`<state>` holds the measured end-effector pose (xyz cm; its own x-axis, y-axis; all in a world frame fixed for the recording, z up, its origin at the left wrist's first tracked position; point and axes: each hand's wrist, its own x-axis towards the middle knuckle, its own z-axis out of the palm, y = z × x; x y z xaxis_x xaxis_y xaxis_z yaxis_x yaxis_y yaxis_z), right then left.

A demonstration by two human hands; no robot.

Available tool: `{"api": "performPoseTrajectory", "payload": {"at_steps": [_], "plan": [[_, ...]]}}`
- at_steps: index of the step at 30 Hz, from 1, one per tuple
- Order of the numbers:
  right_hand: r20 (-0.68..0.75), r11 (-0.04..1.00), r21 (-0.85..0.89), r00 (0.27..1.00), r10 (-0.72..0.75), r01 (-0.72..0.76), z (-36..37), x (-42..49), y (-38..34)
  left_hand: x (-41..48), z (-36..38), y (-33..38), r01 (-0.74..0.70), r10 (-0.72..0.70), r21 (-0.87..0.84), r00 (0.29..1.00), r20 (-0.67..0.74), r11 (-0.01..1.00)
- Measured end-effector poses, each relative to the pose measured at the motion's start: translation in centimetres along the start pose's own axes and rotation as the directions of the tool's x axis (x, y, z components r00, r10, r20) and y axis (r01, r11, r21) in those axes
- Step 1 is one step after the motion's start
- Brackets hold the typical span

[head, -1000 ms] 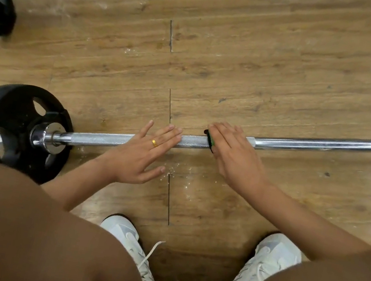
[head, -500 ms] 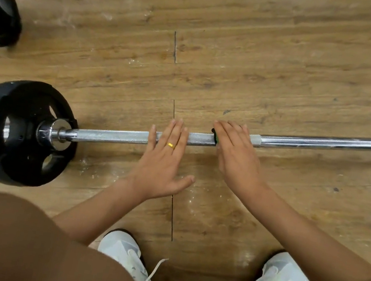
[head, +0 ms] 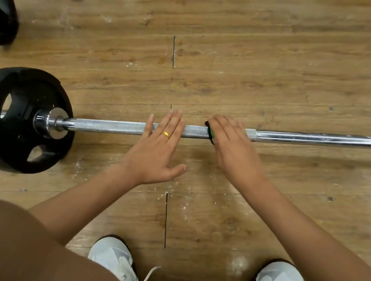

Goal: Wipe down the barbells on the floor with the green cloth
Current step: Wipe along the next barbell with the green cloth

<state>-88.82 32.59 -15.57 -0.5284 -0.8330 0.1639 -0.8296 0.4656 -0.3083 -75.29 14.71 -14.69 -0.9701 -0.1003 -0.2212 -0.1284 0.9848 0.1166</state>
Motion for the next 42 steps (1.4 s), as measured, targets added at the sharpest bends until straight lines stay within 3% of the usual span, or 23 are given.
{"api": "performPoseTrajectory", "payload": {"at_steps": [5, 12, 17, 19, 24, 30, 37, 42], "plan": [[-0.041, 0.988, 0.029, 0.987, 0.154, -0.153, -0.4, -0.1, 1.7, 0.5, 0.0, 0.1, 0.017, -0.017, -0.01, 0.999, -0.044, 1.0], [0.014, 0.997, -0.071, 1.0, 0.005, -0.004, -0.4, 0.9, 2.1, 1.2, 0.2, 0.1, 0.043, -0.044, -0.015, 0.998, -0.038, 0.999], [-0.031, 0.986, -0.009, 0.986, 0.164, -0.165, -0.8, 1.7, 4.0, 2.3, -0.9, -0.8, 0.032, -0.033, -0.085, 0.999, -0.014, 0.996], [-0.013, 0.986, -0.025, 0.986, 0.165, -0.166, -0.4, 2.6, 2.8, 2.8, -1.1, -0.9, 0.047, -0.048, -0.08, 0.999, -0.009, 0.996], [0.102, 0.988, -0.143, 0.993, -0.05, 0.065, -1.2, 4.4, 3.8, 4.0, -1.4, -2.1, 0.019, -0.022, -0.118, 0.999, -0.025, 0.993], [0.05, 0.99, -0.109, 0.994, 0.094, -0.088, -1.4, 4.7, 5.9, 5.3, -1.4, -3.5, -0.01, 0.006, -0.087, 0.999, -0.042, 0.996], [0.073, 0.998, -0.058, 0.997, -0.009, 0.014, -1.2, 6.2, 5.8, 6.5, -1.7, -4.0, 0.01, -0.014, -0.096, 0.999, -0.048, 0.995], [0.095, 0.997, -0.002, 0.993, 0.074, -0.074, -2.1, 6.9, 7.6, 6.4, -1.6, -4.3, 0.025, -0.026, -0.011, 0.995, -0.095, 1.0]]}}
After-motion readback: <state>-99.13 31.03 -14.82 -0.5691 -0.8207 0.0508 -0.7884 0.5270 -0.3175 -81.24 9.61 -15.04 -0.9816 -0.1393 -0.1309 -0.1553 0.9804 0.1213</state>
